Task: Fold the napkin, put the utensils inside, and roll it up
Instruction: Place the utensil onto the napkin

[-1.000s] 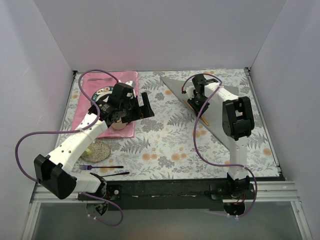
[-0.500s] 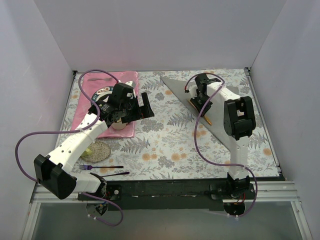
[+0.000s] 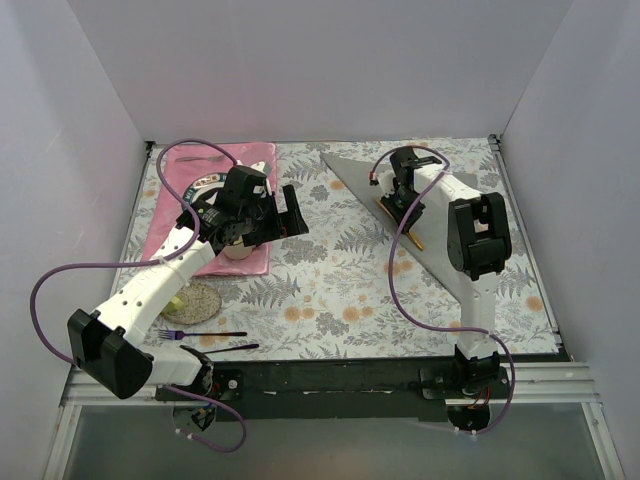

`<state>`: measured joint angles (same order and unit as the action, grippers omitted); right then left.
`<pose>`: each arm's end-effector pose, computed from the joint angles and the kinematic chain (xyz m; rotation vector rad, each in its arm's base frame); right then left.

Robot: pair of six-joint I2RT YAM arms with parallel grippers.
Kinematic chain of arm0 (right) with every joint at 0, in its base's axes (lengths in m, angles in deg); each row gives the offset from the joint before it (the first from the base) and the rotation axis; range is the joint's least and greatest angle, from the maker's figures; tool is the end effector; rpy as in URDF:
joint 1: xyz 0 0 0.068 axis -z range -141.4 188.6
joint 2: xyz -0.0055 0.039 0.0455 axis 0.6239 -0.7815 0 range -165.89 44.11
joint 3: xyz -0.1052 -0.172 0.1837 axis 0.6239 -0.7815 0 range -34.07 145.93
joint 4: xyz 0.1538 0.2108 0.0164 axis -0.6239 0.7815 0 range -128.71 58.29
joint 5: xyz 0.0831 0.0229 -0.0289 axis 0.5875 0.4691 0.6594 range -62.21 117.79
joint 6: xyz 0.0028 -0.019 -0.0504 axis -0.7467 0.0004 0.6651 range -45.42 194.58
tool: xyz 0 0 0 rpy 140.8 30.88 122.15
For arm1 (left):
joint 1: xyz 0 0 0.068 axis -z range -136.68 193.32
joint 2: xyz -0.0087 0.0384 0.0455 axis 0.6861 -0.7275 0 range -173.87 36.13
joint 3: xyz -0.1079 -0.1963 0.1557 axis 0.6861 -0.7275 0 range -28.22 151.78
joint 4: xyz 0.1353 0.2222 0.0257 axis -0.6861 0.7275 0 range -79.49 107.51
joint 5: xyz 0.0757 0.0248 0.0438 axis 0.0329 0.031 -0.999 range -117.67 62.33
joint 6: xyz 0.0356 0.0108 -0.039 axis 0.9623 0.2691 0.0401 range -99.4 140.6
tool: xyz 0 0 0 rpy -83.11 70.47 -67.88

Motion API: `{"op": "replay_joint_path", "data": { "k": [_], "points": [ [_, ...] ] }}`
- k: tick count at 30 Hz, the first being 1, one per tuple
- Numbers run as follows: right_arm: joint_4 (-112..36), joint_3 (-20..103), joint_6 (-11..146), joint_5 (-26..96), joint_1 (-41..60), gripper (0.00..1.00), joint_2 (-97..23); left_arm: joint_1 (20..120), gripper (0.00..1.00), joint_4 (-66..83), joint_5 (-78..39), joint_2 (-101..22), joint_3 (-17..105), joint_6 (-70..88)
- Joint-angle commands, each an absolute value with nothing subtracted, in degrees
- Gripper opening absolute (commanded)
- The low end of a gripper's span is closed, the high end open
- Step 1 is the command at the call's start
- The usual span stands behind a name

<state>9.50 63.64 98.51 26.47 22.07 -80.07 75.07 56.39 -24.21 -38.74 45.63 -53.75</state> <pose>0.4253 0.1253 0.1707 -0.9903 2.6998 -0.0579 0.2302 -0.1449 0.3440 -0.9161 2.4349 -0.8682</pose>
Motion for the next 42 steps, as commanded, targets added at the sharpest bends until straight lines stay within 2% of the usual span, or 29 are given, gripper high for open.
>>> {"op": "replay_joint_path", "data": {
  "k": [1,19,27,29,34,35,38,40,42],
  "points": [
    [9.72,64.63,97.96,26.73,21.73,0.11,-78.68,75.23,0.98,56.21,-24.25,-36.03,46.31,-53.14],
    [10.69,65.68,96.21,27.0,21.64,0.32,-79.12,74.79,0.98,55.95,-23.63,-36.29,45.87,-53.23],
    [9.63,64.37,95.42,25.42,21.99,0.44,-73.93,73.65,0.98,54.11,-20.91,-37.96,46.23,-55.42],
    [10.33,65.42,92.88,25.33,21.9,0.47,-72.96,72.95,0.98,54.01,-21.52,-38.49,46.14,-56.56],
    [17.61,73.42,81.73,25.85,21.81,0.49,-70.42,72.59,0.98,51.12,-21.96,-41.38,45.26,-59.46],
    [17.8,73.16,77.7,25.94,21.82,0.48,-69.37,72.59,0.94,48.59,-22.05,-42.17,45.0,-60.42],
    [13.96,68.17,71.62,29.79,21.82,0.49,-63.22,72.41,0.9,42.09,-23.63,-47.0,44.21,-65.17],
    [11.14,63.0,69.93,31.91,21.82,0.57,-59.01,72.5,0.85,38.73,-24.68,-50.08,44.9,-67.63],
    [10.33,62.17,69.4,32.54,21.82,0.59,-57.32,72.5,0.79,34.08,-25.3,-56.14,47.27,-68.87]
  ]
}}
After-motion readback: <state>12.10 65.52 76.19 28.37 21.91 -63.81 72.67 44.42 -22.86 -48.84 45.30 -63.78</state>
